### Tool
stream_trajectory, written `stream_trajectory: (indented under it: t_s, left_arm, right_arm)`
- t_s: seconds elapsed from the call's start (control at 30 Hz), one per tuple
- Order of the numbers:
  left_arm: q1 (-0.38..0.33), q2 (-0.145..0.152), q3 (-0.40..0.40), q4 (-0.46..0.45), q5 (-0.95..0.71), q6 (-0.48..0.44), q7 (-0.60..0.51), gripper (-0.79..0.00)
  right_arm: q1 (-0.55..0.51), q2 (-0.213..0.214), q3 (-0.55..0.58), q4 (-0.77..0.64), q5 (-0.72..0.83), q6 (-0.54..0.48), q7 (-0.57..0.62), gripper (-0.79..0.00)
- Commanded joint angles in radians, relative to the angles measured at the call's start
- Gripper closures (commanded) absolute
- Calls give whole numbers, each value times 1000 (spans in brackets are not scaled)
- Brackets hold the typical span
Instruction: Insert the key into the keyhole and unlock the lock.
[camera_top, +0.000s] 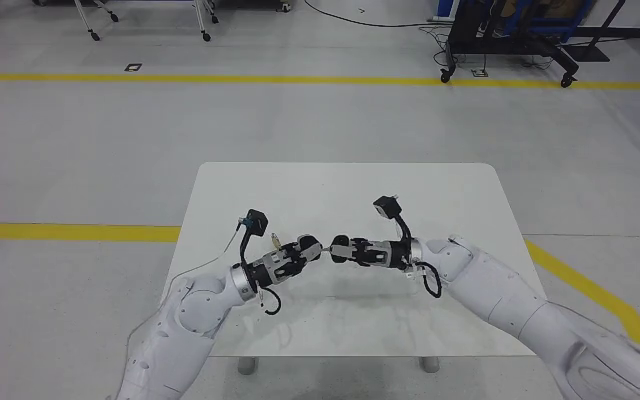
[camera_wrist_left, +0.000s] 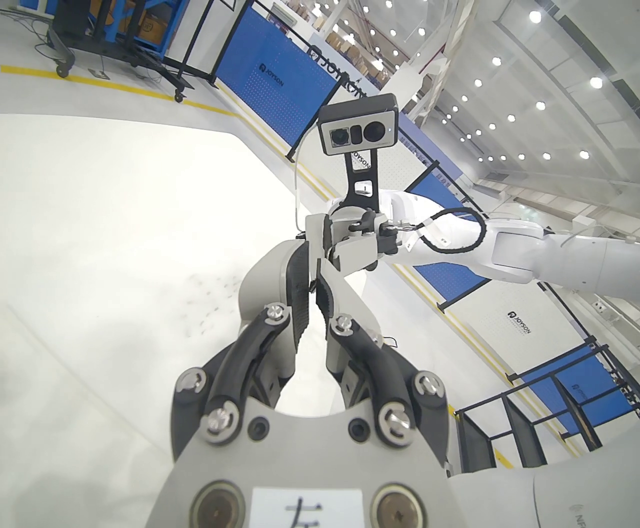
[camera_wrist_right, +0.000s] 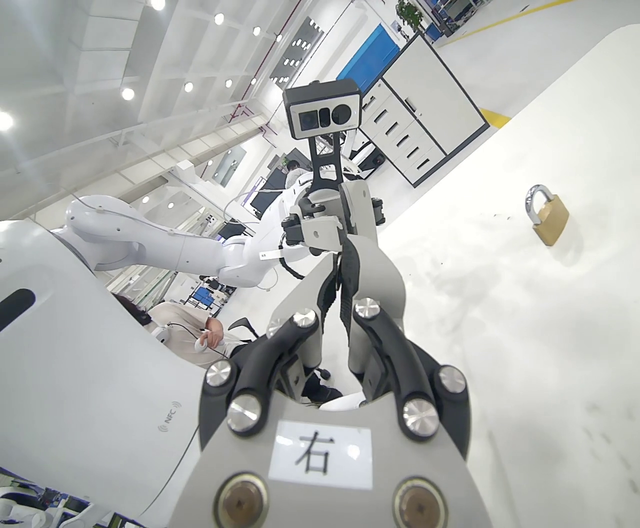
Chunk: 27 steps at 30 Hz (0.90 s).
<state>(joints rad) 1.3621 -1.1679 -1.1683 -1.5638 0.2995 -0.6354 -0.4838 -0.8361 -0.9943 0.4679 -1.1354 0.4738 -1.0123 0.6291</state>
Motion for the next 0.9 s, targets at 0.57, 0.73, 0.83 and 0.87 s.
stream_trajectory:
  t_s: [0.57,0.73,0.83,0.87]
  left_arm:
    - [78,31,-102,-116,518,244,78,-785]
    - [55,22,-37,-70,731,439,72,-785]
    - [26,10,9,-25,762,500,77,-785]
    - [16,6,20,-11,754,506,77,-785]
  right_arm:
    - [-170,47,291,-51,-206,0,-173,0]
    - [-170,47,291,-51,-206,0,-173,0]
    - [-170,47,291,-51,-206,0,-173,0]
    - [-170,47,291,-51,-206,0,-173,0]
